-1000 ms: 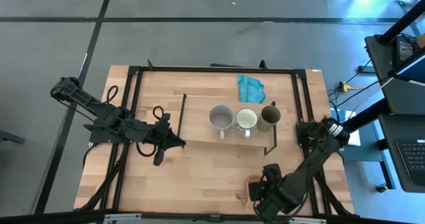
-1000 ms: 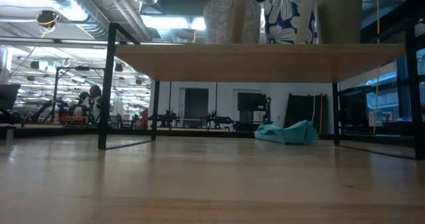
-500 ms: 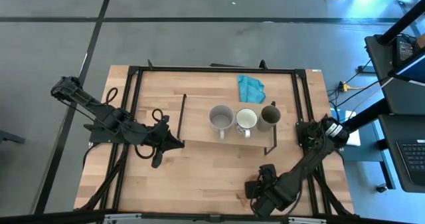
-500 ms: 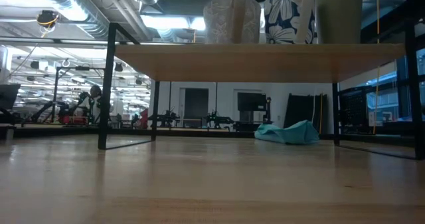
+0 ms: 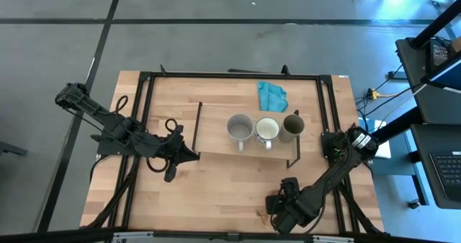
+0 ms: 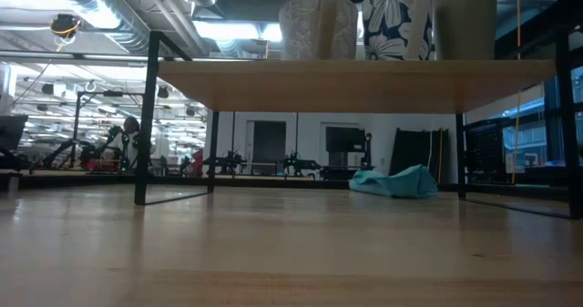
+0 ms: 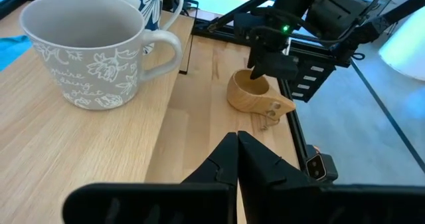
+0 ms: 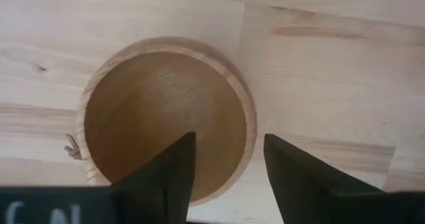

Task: Stack small to large cups/mugs on shelf
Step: Put the brown wooden mug on the shelf

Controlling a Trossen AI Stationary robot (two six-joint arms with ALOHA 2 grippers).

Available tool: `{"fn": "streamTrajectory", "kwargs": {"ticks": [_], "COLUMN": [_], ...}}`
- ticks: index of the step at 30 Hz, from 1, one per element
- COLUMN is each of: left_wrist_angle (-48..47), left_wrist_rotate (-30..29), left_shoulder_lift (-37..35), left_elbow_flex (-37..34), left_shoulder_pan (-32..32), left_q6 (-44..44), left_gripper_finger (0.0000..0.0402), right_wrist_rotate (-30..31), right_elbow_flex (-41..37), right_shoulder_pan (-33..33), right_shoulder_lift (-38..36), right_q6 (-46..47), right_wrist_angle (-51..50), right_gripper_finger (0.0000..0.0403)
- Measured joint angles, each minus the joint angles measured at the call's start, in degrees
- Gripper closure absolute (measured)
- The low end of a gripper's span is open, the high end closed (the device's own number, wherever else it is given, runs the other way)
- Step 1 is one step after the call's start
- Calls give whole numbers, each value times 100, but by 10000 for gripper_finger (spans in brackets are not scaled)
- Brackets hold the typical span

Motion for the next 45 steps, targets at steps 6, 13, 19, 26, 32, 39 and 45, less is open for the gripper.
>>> {"fn": "streamTrajectory", "kwargs": {"ticks": [6,13,19,26,32,39,45], "left_wrist_angle": [-34,-44,-83,-85,-87,-92,-563], "left_wrist_rotate": [0,0,0,0,0,0,-181], "left_shoulder_lift": [2,2,2,2,2,2,2], "left_elbow_flex": [0,0,0,0,0,0,-2], "left_shoulder_pan": [0,0,2,7,7,7,7], "left_q6": [1,1,-2,-37,-115,-262,-420], "left_gripper_finger": [401,401,401,401,401,401,401], "right_wrist_rotate": [-18,-127,-129,-129,-97,138,316], "right_elbow_flex": [0,-360,-496,-494,-494,-215,452], "right_shoulder_pan": [-31,-27,-29,-60,-198,-563,-987], "right_shoulder_lift": [0,0,2,2,0,4,4], "right_q6": [-27,-62,-121,-245,-396,-1159,-2373], "right_wrist_angle": [-267,217,468,609,901,1200,941], "right_gripper_finger": [242,281,304,373,374,371,371]}}
